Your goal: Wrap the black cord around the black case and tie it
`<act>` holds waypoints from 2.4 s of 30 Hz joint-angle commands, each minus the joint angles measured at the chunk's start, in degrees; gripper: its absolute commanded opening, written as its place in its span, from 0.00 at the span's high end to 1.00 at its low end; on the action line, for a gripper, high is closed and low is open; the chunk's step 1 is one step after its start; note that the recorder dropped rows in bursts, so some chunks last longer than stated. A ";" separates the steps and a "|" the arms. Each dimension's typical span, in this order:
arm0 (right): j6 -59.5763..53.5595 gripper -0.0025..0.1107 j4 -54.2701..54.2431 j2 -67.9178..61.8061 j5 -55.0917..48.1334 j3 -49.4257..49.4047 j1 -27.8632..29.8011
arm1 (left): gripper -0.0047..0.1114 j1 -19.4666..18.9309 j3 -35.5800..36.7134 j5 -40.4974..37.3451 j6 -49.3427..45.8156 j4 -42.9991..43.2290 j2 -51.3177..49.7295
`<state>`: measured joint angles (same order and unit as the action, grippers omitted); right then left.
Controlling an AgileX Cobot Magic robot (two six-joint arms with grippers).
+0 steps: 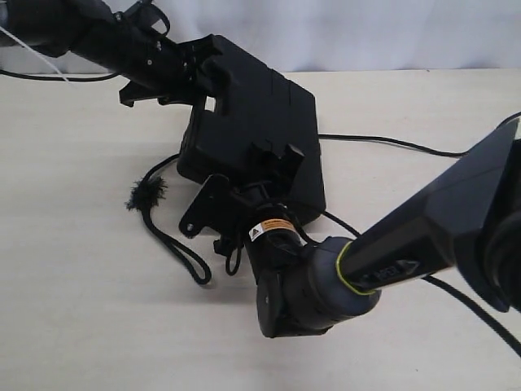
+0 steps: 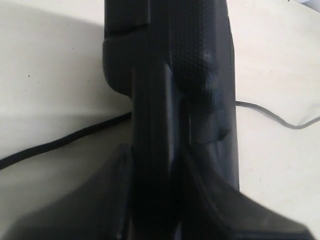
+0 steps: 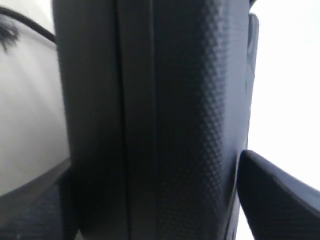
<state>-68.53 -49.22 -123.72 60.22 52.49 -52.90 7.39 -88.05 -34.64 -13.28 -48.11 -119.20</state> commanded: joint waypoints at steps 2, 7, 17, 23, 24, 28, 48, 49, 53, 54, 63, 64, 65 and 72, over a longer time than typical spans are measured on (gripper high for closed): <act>-4.87 0.34 -4.31 -0.86 3.05 2.35 1.38 | 0.96 -0.05 -0.70 -1.36 -0.61 -0.52 0.89; -4.98 0.56 -7.74 -1.13 3.19 4.34 2.26 | 0.96 -0.05 -0.70 -2.78 -0.95 -0.52 0.89; -3.11 0.94 -12.95 2.85 4.14 0.94 2.26 | 0.76 -0.05 -0.70 -7.10 -14.98 4.79 2.43; -2.17 0.94 -14.78 11.37 -3.41 -3.81 2.26 | 0.63 -0.05 -0.70 -7.74 -18.52 23.20 11.18; -1.29 0.94 -15.05 12.53 -4.27 -4.20 2.50 | 0.63 -0.05 -0.70 -8.30 -18.52 26.06 12.84; -0.78 0.94 -16.57 14.34 -9.40 -4.30 5.51 | 0.63 -0.05 -0.70 -10.40 -18.40 32.04 15.37; -1.50 0.94 -18.47 20.48 -19.16 -6.12 14.25 | 0.46 10.01 26.14 6.41 -72.53 60.86 12.75; -1.50 0.94 -18.35 20.48 -19.97 -6.12 14.25 | 0.46 9.66 28.78 15.01 -73.48 64.23 12.23; -1.50 0.94 -18.35 20.48 -19.95 -6.12 14.25 | 0.46 9.35 31.00 24.61 -75.51 69.82 7.39; -1.50 0.94 -18.35 20.48 -19.95 -6.12 14.25 | 0.46 9.35 31.00 25.10 -75.51 71.33 6.27; -1.27 0.94 -17.62 20.48 -19.45 -6.12 14.25 | 0.96 9.47 31.00 15.83 -75.40 77.78 2.74; -1.27 0.94 -17.62 20.48 -19.45 -6.12 14.25 | 0.96 9.47 30.88 14.46 -73.66 76.44 3.19; -1.16 0.94 -17.63 20.48 -19.45 -6.12 14.25 | 0.96 9.47 30.55 14.35 -71.49 74.89 3.85; -1.03 0.94 -17.63 20.48 -19.45 -6.12 14.25 | 0.96 7.02 23.11 16.30 -25.81 68.35 12.76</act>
<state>-69.86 -68.49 -104.40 38.89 46.18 -39.01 15.91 -63.55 -18.37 -48.46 22.93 -107.87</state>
